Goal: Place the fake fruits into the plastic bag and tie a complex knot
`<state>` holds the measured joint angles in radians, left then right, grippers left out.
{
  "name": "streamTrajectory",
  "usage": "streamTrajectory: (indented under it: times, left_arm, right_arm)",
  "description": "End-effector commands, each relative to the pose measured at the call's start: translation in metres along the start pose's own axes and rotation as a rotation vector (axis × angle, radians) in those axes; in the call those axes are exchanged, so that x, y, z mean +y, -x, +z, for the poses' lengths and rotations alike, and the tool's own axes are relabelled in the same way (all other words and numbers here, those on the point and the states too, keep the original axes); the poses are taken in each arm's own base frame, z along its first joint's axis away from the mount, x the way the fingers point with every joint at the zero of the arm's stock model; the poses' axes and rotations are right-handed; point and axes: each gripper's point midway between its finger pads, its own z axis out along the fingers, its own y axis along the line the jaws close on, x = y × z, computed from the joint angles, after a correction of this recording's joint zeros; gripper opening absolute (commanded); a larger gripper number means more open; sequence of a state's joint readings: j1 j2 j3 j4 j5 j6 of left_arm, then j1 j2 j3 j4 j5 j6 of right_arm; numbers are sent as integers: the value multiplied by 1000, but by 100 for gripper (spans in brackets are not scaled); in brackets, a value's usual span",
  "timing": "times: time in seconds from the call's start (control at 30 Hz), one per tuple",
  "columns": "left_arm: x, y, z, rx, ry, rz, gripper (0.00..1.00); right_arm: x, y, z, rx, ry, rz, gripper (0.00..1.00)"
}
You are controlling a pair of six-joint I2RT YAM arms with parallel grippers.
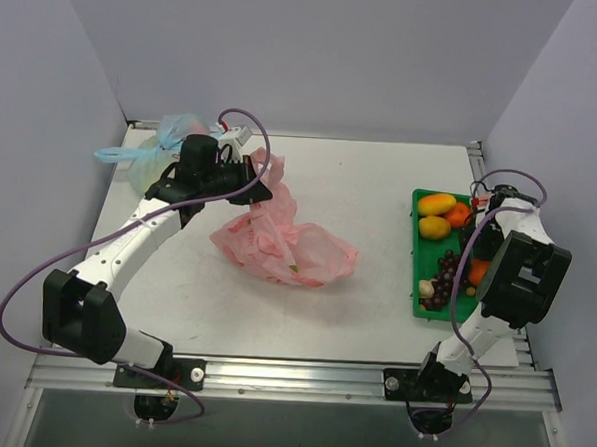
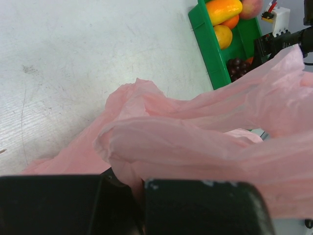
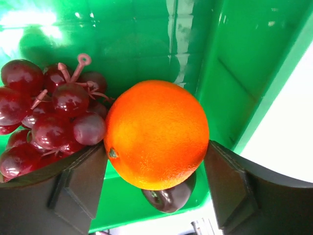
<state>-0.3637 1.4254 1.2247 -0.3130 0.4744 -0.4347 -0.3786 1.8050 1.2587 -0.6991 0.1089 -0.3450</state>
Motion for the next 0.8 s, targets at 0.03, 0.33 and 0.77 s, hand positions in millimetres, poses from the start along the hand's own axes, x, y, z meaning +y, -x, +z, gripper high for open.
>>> streamTrajectory:
  times: [0.03, 0.33, 0.77]
  left_arm:
    - [-8, 15, -4, -49, -37, 21, 0]
    - [-9, 21, -7, -75, -49, -1, 0]
    - [-30, 28, -3, -88, -191, -148, 0]
  right_arm:
    - [15, -12, -1, 59, 73, 3, 60]
    - [24, 11, -87, -168, 235, 38, 32]
    - [202, 66, -311, -791, 899, -208, 29]
